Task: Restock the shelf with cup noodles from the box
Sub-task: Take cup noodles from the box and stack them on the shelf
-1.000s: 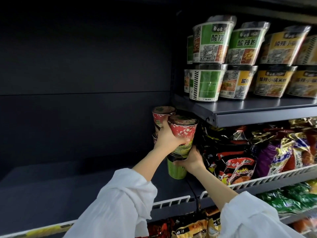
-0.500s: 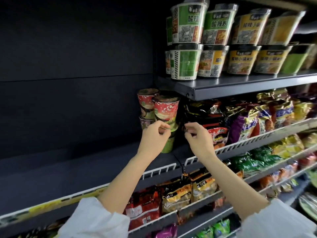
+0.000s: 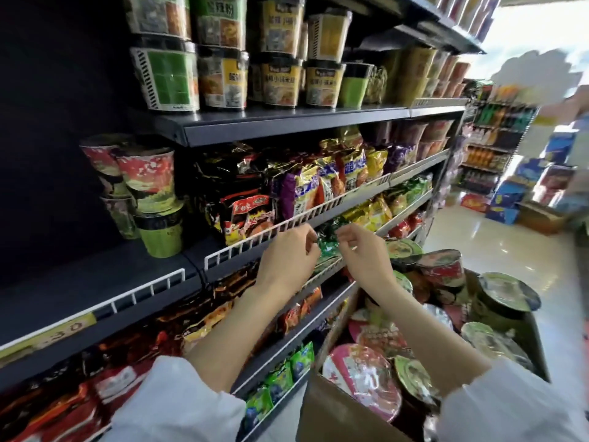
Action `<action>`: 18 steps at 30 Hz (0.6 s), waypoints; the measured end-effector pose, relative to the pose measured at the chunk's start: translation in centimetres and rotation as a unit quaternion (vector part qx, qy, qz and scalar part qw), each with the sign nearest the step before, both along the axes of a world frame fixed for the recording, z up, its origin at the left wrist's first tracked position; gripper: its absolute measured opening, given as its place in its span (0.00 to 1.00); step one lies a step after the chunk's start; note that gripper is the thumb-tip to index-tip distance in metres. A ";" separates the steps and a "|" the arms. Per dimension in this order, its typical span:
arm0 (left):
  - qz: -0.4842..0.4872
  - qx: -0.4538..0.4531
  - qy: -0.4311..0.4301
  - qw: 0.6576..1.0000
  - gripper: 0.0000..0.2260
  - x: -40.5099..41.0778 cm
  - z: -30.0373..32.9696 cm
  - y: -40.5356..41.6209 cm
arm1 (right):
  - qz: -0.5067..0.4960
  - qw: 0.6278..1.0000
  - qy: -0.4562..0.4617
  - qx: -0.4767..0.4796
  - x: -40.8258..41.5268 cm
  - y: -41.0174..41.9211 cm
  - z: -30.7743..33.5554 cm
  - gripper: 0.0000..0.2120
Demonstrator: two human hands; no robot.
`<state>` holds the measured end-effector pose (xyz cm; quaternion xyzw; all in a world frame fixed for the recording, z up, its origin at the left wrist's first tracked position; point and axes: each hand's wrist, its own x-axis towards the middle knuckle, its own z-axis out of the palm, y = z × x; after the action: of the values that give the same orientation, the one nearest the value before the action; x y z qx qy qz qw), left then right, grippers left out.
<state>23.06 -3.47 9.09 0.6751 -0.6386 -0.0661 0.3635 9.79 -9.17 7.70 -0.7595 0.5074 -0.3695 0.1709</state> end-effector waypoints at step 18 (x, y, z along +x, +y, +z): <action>-0.017 0.360 -0.247 0.900 0.53 -15.9 -9.6 -16.0 | 0.054 0.951 0.272 0.135 -17.1 -18.2 -8.4 0.31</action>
<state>7.14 -19.52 -0.48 0.7436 -0.6519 -0.1285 -0.0745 -7.32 -27.36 -0.73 -0.8273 0.5380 -0.0676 0.1471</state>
